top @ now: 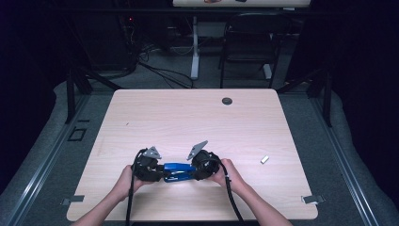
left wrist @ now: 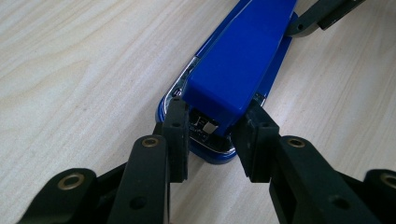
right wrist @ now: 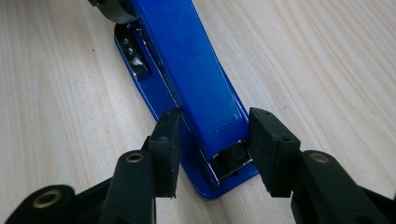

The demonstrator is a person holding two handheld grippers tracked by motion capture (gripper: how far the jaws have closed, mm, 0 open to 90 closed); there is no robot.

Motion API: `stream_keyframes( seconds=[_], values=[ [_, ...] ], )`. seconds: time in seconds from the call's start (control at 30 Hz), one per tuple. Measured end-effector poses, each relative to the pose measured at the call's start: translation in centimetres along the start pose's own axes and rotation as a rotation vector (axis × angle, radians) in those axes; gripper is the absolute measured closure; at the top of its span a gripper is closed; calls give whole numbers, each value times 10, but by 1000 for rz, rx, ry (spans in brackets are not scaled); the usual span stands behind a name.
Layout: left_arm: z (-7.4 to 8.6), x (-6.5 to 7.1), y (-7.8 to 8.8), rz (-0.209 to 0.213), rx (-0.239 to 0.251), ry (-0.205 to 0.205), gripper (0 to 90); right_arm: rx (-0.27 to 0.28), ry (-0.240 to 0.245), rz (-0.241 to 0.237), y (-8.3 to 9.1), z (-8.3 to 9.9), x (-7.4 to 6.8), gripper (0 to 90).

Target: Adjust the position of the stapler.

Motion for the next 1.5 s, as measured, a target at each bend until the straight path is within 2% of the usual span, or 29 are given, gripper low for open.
stream_keyframes(
  seconds=[0.2, 0.27, 0.43, 0.63, 0.73, 1.23, 1.3, 1.33, 1.5],
  values=[
    [0, -1, 0, 6, 1, -2, 673, -20, 9, -7, 1, 0, -1, 573],
    [-1, 0, -1, 10, 2, -1, 670, -28, -5, -10, 2, 0, -3, 578],
    [-4, -2, -3, 21, 8, 9, 660, -63, -12, 7, 4, 0, -4, 600],
    [-6, -2, -4, 26, 13, 4, 659, -59, -30, 10, 4, 0, -5, 601],
    [-7, -1, -6, 33, 14, -3, 658, -76, -28, 6, 6, 2, -5, 605],
    [-18, 8, -16, 50, 9, -49, 641, -125, -87, 2, 15, 11, -9, 619],
    [-19, 9, -17, 37, 14, -54, 639, -130, -90, 0, 16, 11, -10, 621],
    [-20, 9, -17, 48, 10, -57, 637, -132, -93, 2, 17, 12, -10, 621],
    [-23, 13, -21, 53, 14, -71, 630, -148, -92, 10, 20, 16, -11, 628]
  ],
)
Point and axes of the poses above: each handheld gripper's, and its own axes: y roughly backward along the jaws, z roughly out of its underside, x roughly to its right, the point moved 5 cm from there along -y, roughly forward along the jaws, and after that the axes turned 15 degrees about y, right-handed, at the moved point
